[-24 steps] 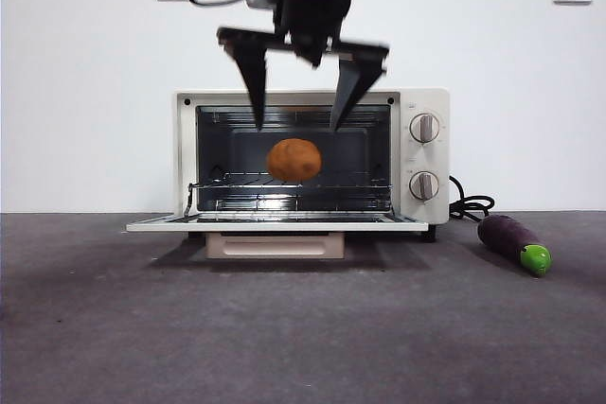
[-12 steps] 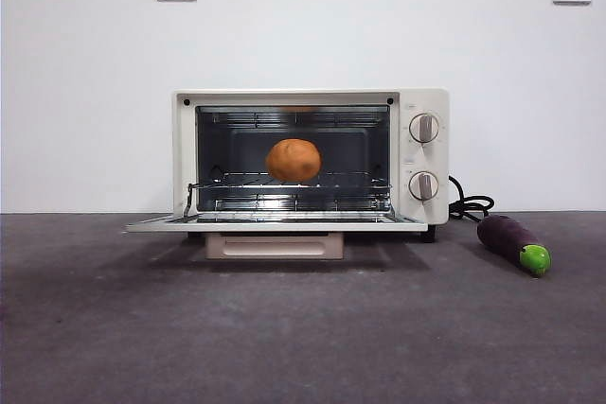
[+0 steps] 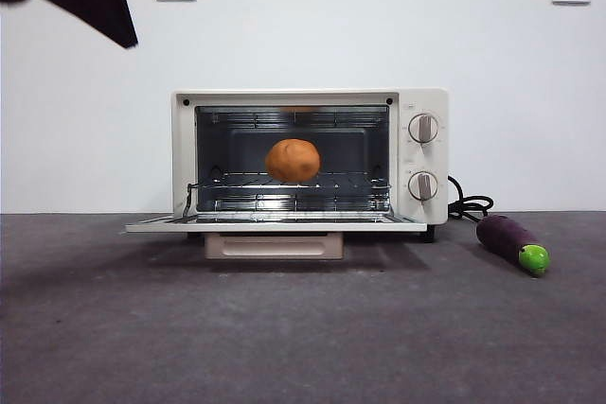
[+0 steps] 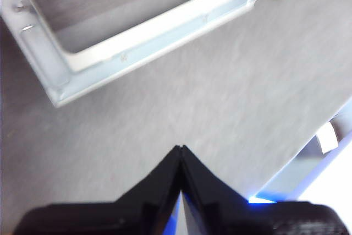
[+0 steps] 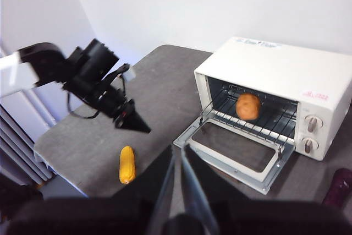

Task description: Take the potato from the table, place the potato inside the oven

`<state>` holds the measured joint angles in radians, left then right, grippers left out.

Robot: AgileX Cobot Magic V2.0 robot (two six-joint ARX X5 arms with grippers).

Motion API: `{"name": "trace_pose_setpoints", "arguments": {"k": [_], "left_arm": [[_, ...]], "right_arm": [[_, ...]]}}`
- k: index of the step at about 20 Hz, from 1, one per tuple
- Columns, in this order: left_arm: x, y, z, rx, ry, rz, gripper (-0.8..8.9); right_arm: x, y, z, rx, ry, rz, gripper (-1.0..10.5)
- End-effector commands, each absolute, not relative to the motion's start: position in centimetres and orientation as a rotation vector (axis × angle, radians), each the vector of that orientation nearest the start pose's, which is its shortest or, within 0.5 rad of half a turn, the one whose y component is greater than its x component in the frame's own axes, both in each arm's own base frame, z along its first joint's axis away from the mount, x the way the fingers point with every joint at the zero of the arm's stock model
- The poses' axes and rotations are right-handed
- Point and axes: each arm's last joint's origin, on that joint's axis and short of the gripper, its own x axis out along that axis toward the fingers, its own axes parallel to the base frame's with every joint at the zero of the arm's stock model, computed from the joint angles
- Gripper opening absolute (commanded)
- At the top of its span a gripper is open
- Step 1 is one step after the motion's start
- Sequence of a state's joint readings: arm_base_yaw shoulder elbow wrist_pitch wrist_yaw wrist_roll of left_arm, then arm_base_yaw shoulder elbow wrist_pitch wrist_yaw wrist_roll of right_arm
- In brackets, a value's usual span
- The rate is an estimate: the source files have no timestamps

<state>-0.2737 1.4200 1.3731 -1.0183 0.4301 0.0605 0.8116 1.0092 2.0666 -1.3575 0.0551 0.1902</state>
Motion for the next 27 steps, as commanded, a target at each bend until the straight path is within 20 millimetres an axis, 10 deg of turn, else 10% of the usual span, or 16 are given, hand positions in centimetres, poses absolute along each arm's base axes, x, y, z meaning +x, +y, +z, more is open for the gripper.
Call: {"name": "trace_pose_setpoints", "arguments": {"k": [1,8,16,27], "left_arm": [[28.3,-7.3,31.0,-0.102,1.102,-0.676,-0.08],[34.1,-4.0,22.8,-0.322,1.31,-0.606,-0.08],[36.4,-0.2,17.5,-0.449,1.414,-0.435,-0.07],[37.4,-3.1,14.6,-0.464,1.468,-0.439,-0.07]], "right_arm": [[2.2,2.0,53.1,0.084,0.388,0.675,0.3],[2.2,1.6,49.4,0.118,0.492,0.562,0.3],[2.9,2.4,48.0,0.135,0.563,0.532,0.3],[3.0,2.2,48.0,0.183,0.554,0.449,0.3]]}}
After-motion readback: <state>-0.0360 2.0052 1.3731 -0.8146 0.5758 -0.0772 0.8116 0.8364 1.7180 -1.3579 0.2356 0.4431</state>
